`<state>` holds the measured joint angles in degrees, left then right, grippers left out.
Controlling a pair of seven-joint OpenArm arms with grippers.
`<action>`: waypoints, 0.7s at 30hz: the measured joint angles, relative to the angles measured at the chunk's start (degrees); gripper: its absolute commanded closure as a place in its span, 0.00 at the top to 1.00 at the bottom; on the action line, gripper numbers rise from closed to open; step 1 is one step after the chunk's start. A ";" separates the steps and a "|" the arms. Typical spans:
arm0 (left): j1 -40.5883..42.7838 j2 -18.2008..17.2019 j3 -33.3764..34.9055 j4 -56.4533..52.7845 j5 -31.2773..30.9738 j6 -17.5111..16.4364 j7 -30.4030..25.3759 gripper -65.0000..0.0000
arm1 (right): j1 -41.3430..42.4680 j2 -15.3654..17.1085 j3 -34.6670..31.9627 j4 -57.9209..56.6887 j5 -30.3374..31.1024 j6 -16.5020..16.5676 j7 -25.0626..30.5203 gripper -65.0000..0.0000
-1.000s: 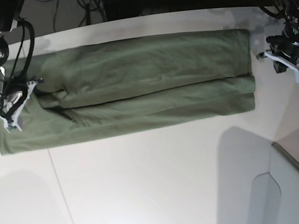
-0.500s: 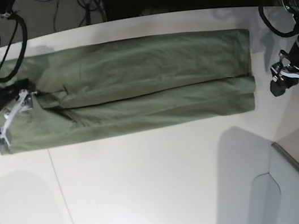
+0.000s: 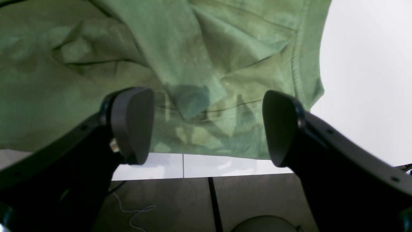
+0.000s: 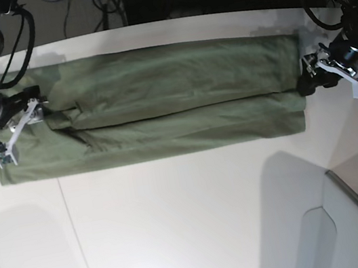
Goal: Layout the t-shirt on the table in an organized manner, then fold the t-shirt properly
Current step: 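Grasp the end of the green strip with the left gripper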
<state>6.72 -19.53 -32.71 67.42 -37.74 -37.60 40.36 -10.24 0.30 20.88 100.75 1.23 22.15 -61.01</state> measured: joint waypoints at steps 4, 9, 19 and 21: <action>-0.83 0.02 0.09 -5.60 0.17 0.00 -3.39 1.00 | 0.00 0.00 0.00 0.00 0.00 0.00 0.17 0.76; -3.17 -0.11 4.50 -12.70 1.22 -0.24 -10.80 0.97 | 0.04 0.02 0.00 -0.02 0.00 0.00 0.22 0.76; -4.52 2.45 8.39 -14.78 0.83 -0.83 -15.98 0.94 | 0.02 0.00 0.00 -0.02 0.00 0.02 0.22 0.76; -4.50 2.56 8.39 -14.82 0.87 -0.83 -15.98 0.86 | 0.02 0.00 -0.13 -0.02 0.00 0.00 0.22 0.76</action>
<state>2.22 -16.97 -24.32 52.60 -36.86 -38.44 24.38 -10.22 0.30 20.75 100.73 1.23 22.15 -60.80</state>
